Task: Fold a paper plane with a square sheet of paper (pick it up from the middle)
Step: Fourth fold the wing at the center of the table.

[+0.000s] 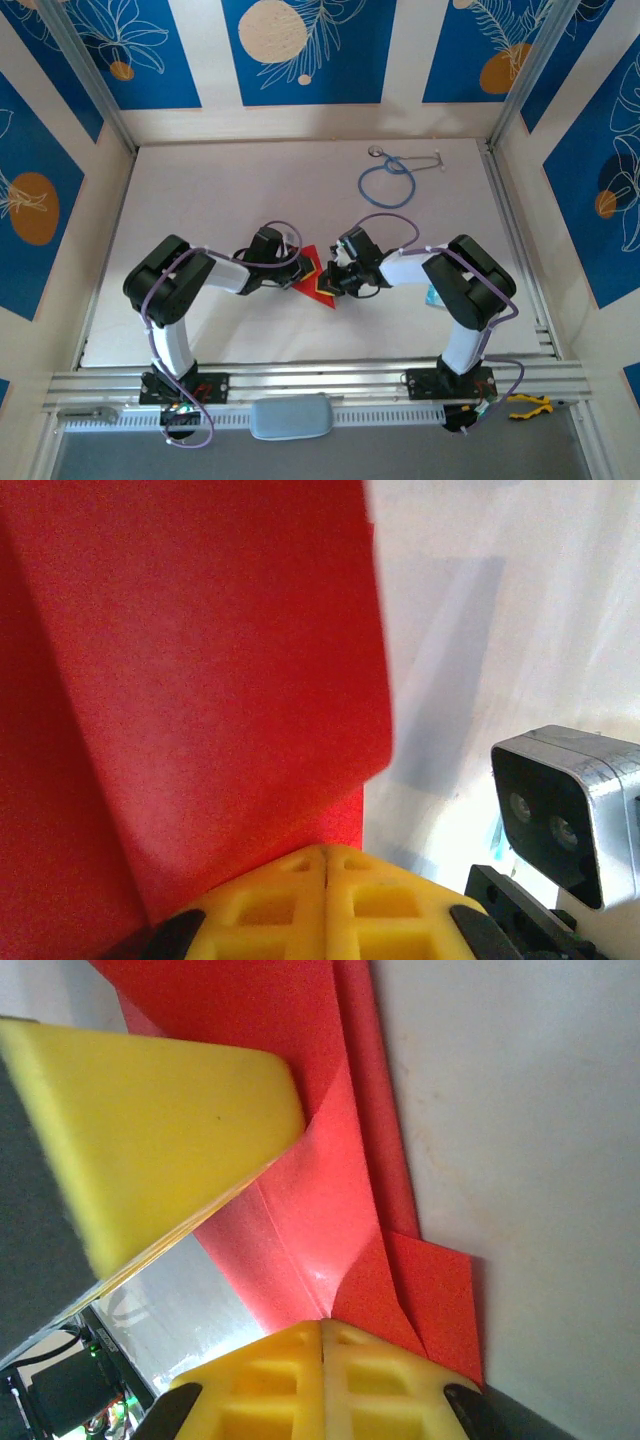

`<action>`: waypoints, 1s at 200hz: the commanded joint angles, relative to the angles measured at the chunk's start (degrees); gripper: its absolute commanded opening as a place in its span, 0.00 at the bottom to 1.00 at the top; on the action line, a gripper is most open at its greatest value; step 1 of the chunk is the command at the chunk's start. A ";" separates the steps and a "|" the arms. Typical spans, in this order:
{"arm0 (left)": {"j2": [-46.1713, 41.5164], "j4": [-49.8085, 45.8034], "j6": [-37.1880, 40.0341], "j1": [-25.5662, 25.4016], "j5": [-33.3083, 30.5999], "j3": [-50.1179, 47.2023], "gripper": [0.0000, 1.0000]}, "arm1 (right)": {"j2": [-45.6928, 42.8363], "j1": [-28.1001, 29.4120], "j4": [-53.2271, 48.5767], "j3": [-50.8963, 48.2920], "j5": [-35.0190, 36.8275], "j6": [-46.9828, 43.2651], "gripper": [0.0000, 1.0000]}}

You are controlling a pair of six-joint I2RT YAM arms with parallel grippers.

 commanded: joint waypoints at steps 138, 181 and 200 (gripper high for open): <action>-0.72 -9.96 6.07 -1.35 1.14 1.47 0.02 | 2.70 -1.85 -1.96 -4.24 -0.76 1.03 0.00; 0.79 -10.57 7.10 1.15 0.49 2.04 0.02 | 2.99 -1.86 -3.48 -4.57 0.09 0.81 0.00; 1.00 -11.14 7.71 2.58 0.89 2.82 0.02 | 2.99 -1.81 -3.73 -4.82 0.11 0.66 0.00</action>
